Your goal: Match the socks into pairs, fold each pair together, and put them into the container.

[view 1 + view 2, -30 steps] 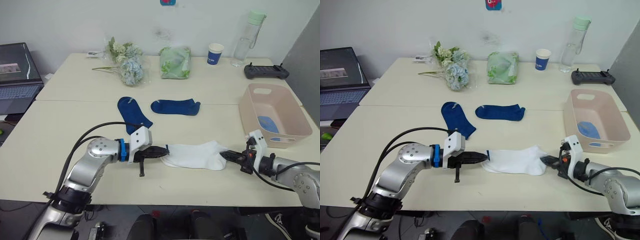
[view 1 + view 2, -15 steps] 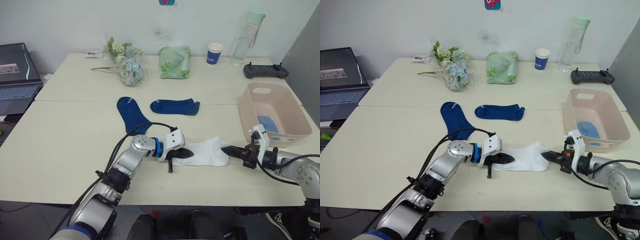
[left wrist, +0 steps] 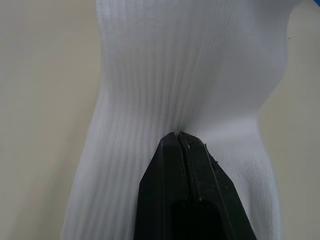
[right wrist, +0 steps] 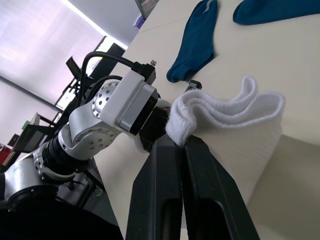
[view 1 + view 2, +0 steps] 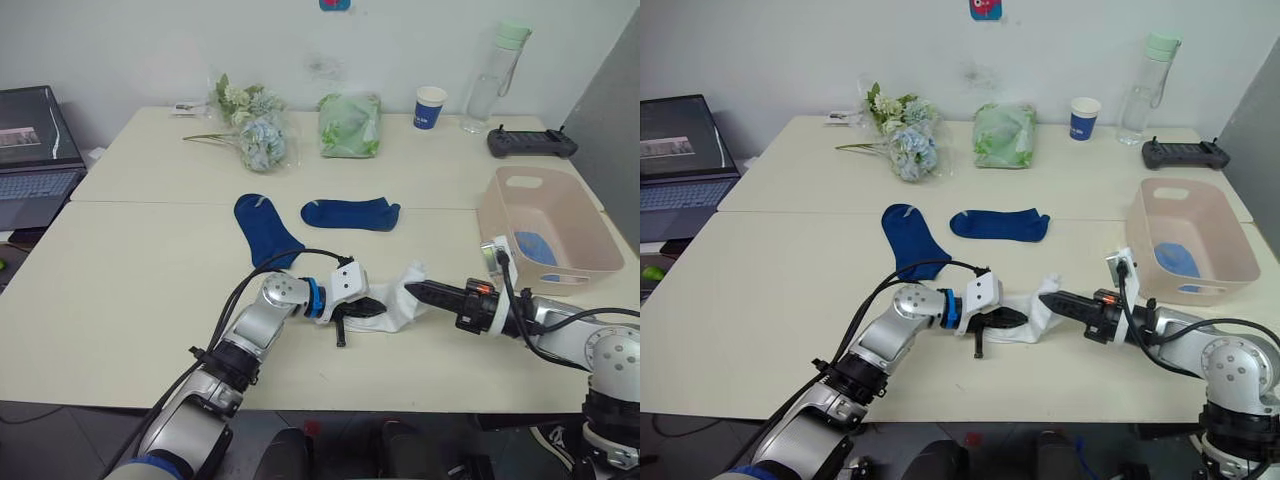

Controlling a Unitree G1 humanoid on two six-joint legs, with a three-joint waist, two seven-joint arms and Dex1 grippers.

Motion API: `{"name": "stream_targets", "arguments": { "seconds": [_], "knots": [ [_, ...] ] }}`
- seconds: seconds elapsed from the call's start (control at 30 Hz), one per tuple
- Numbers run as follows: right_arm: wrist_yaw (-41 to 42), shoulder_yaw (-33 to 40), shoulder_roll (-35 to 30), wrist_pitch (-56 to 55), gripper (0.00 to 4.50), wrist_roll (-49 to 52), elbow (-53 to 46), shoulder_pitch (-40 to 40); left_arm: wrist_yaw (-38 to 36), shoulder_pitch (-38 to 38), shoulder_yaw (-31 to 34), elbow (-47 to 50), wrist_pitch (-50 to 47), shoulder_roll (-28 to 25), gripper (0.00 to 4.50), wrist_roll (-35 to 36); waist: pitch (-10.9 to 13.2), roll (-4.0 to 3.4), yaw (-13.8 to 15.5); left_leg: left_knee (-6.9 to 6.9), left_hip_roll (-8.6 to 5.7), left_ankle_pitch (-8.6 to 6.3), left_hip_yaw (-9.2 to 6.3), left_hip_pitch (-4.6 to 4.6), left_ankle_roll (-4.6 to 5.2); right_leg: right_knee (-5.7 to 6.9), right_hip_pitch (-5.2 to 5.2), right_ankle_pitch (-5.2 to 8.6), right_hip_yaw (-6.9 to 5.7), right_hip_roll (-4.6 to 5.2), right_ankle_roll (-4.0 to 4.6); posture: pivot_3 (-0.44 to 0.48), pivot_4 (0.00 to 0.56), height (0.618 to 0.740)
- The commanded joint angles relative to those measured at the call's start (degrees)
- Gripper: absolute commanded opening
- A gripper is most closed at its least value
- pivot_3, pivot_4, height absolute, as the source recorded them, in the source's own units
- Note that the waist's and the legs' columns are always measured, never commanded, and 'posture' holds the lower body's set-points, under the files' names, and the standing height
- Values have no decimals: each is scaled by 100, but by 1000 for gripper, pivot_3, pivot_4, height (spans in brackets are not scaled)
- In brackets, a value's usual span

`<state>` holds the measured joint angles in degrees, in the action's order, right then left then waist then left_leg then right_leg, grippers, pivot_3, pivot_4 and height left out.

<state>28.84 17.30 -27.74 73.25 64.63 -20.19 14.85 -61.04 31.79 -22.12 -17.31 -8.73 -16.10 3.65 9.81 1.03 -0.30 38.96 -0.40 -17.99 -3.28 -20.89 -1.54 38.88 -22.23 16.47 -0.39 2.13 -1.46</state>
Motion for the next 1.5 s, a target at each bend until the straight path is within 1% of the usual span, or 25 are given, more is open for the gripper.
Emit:
{"name": "stream_targets", "arguments": {
  "seconds": [0.03, 0.17, 0.27, 0.37, 0.47, 0.57, 0.67, 0.7, 0.8, 0.87, 0.9, 0.93, 1.0, 1.17, 1.23, 1.37, 1.43, 1.5],
  "knots": [
    [-151, -243, 113, -132, 30, 55, -121, 165, -18, -118, 206, 588, -390, -114, 0, 249, 0, 0, -11, 0, 1, 0, 0, 0, 0, 0, -1, 0, 0, 0, 0, 0, 150, 740],
    [-165, -672, 137, -296, 30, -278, -25, 325, -287, -309, 579, 1622, -1276, -672, 0, 787, 1, -1, -52, -2, 5, 0, -2, -2, 0, 3, -6, 0, 3, -2, 0, 0, 150, 740],
    [-120, -1009, 162, -442, 30, -558, 76, 471, -410, -395, 959, 2100, -1558, -1334, 0, 962, 1, -2, -99, -2, 8, 0, -9, -1, 0, 4, -6, 0, 3, -3, 0, 0, 150, 740],
    [-42, -1363, 219, -557, 30, -818, 204, 584, -494, -407, 1403, 2331, -1823, -1916, 0, 1223, 1, -2, -125, -4, 8, 0, -11, -1, 0, 4, -6, 0, 0, -5, 0, 0, 150, 740],
    [44, -1662, 307, -684, 30, -1054, 346, 693, -424, -390, 1593, 2302, -1731, -2130, 0, 1251, 2, -3, -123, -4, 6, 0, -12, -2, 0, 1, -5, 0, -3, -4, 0, 0, 150, 740],
    [55, -1882, 496, -837, 30, -1304, 561, 840, -247, -355, 1697, 2166, -1691, -2104, 0, 1236, 2, -3, -112, -3, 2, 0, -11, -3, -1, -1, -5, 0, -3, -3, 0, 0, 150, 740],
    [35, -1885, 631, -913, 796, -1407, 654, 913, -127, -398, 1692, 2273, -1704, -2027, 0, 1295, 2, -3, -112, -3, 3, 0, -11, -3, -1, -2, -5, 0, -2, -1, 0, 0, 150, 740],
    [50, -1836, 667, -880, 1116, -1351, 636, 935, -97, -410, 1685, 2334, -1736, -2004, 0, 1328, 2, -3, -113, -3, 3, 0, -12, -4, -1, -2, -6, 0, -1, 1, 0, 0, 150, 740],
    [134, -1697, 668, -691, 2187, -1090, 494, 978, -89, -405, 1640, 2369, -1728, -1990, 0, 1351, 2, -3, -121, -4, 5, 0, -13, -4, -1, -2, -7, 0, 2, 1, 0, 0, 150, 740],
    [271, -1733, 530, -634, 2976, -1052, 377, 940, -95, -292, 1608, 2250, -1632, -1922, 0, 1349, 2, -3, -122, -4, 5, 0, -13, -4, -1, -2, -7, 0, 3, 1, 0, 0, 150, 740],
    [305, -1683, 463, -593, 3045, -993, 329, 911, -119, -213, 1586, 2217, -1615, -1862, 0, 1389, 3, -4, -121, -4, 6, 0, -13, -4, -1, -1, -7, 0, 2, 1, 0, 0, 150, 740],
    [354, -1551, 368, -522, 3214, -854, 253, 873, -149, -150, 1552, 2230, -1620, -1792, 0, 1440, 3, -4, -112, -4, 5, 0, -13, -4, -1, -1, -6, 0, 1, 1, 0, 0, 150, 740],
    [368, -1325, 208, -481, 3214, -727, 188, 817, -235, -65, 1476, 2297, -1614, -1668, 0, 1526, 3, -4, -91, -2, 1, 0, -15, -8, -1, -5, -5, 0, -2, 2, 0, 0, 150, 740],
    [295, -1094, -24, -654, 3214, -896, 236, 649, -305, 76, 1278, 2401, -1655, -1332, 0, 1660, 3, -4, -109, -3, 3, 0, -12, -8, 0, -5, -5, 0, 1, 3, 0, 0, 150, 740],
    [280, -1080, -69, -749, 3214, -1021, 262, 601, -266, 90, 1092, 2294, -1516, -1230, 0, 1495, 3, -3, -113, -4, 4, 0, -13, -7, 0, -4, -5, 0, 1, 1, 0, 0, 150, 740],
    [276, -1212, -86, -934, 3214, -1294, 292, 517, -147, 177, 710, 1603, -982, -1055, 0, 955, 3, -4, -127, -4, 3, 0, -9, -3, 0, 1, -5, 0, 3, 0, 0, 0, 150, 740],
    [279, -1236, -63, -953, 3214, -1320, 245, 475, -236, 186, 588, 1413, -955, -1078, 0, 849, 3, -4, -130, -4, 4, 0, -9, -3, 0, 1, -6, 0, 1, -3, 0, 0, 150, 740],
    [298, -1239, -68, -964, 3214, -1342, 207, 442, -372, 129, 478, 1298, -838, -1234, 0, 696, 3, -4, -132, -5, 4, 0, -9, -4, 0, 0, -7, 0, 1, -3, 0, 0, 150, 740]
  ]
}}
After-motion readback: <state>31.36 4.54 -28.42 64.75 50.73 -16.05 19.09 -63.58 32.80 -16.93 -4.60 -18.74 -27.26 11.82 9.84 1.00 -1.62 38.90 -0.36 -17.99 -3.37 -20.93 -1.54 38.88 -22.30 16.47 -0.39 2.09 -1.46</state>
